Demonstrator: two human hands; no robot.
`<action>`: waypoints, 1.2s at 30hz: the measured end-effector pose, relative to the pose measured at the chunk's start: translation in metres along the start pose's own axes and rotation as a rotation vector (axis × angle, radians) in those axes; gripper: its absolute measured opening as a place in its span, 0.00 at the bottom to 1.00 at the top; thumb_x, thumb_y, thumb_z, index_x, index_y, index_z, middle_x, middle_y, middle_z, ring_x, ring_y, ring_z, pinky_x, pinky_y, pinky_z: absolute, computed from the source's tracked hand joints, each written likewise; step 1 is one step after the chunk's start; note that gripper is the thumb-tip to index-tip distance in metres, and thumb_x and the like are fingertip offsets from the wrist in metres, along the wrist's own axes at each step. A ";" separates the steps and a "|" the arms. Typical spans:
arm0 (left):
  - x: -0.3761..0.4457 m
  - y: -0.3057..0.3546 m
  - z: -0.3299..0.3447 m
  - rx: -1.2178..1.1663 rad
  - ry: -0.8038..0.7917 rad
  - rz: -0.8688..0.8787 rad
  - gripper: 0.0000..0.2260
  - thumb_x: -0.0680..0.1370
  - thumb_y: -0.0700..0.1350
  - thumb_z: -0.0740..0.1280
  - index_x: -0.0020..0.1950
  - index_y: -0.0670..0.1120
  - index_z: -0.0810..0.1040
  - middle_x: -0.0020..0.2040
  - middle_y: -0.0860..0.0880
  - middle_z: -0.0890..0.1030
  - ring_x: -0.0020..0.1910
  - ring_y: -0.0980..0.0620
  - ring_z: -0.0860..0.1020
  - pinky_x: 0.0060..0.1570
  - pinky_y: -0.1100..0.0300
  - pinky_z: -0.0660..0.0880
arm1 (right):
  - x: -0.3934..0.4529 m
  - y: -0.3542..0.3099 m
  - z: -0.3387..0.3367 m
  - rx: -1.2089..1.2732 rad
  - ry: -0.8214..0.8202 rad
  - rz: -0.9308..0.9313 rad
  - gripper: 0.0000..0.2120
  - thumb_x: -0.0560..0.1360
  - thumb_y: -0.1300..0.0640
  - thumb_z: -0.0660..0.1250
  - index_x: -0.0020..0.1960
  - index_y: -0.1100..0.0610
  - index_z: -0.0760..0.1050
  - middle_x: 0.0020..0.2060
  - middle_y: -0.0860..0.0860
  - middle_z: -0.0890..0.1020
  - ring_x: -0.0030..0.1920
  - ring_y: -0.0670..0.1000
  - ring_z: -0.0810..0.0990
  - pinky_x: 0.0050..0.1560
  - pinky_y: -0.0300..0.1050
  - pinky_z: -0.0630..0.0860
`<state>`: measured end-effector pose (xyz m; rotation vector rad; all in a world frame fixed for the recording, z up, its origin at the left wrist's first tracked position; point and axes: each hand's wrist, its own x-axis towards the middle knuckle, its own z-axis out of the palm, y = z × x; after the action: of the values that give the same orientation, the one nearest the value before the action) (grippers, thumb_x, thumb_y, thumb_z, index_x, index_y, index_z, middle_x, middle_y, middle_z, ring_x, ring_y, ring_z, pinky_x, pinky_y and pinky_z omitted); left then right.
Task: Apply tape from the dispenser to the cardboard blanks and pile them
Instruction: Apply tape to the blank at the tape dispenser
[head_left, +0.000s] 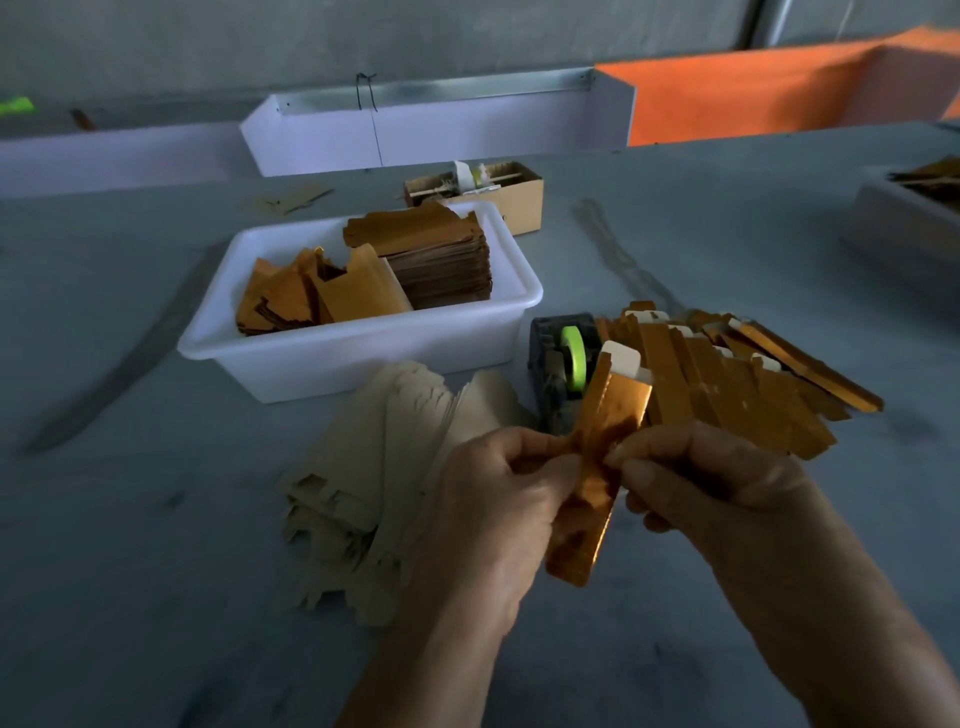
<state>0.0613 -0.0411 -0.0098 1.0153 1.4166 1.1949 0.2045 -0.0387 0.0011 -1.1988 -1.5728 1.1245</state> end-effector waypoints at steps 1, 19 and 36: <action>-0.001 0.000 -0.001 -0.002 0.003 0.004 0.03 0.73 0.41 0.71 0.41 0.49 0.81 0.38 0.48 0.85 0.39 0.50 0.84 0.42 0.55 0.81 | 0.000 -0.001 0.000 -0.010 -0.018 -0.018 0.05 0.66 0.55 0.67 0.38 0.48 0.81 0.37 0.46 0.83 0.38 0.44 0.79 0.35 0.31 0.74; -0.008 0.004 -0.010 -0.063 -0.154 -0.011 0.04 0.73 0.44 0.71 0.39 0.50 0.84 0.39 0.50 0.85 0.40 0.52 0.85 0.43 0.59 0.81 | 0.006 -0.002 0.010 -0.318 0.070 -0.064 0.29 0.70 0.57 0.71 0.65 0.40 0.64 0.40 0.37 0.81 0.39 0.38 0.80 0.38 0.36 0.75; -0.015 -0.004 0.004 -0.004 0.054 0.080 0.05 0.68 0.49 0.69 0.32 0.55 0.82 0.29 0.50 0.81 0.32 0.48 0.83 0.38 0.49 0.82 | -0.001 -0.015 0.020 -0.568 0.153 0.016 0.25 0.74 0.53 0.68 0.65 0.45 0.61 0.34 0.41 0.76 0.34 0.37 0.74 0.31 0.29 0.71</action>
<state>0.0679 -0.0559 -0.0117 1.0527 1.4264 1.2908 0.1822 -0.0445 0.0102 -1.6203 -1.8229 0.5829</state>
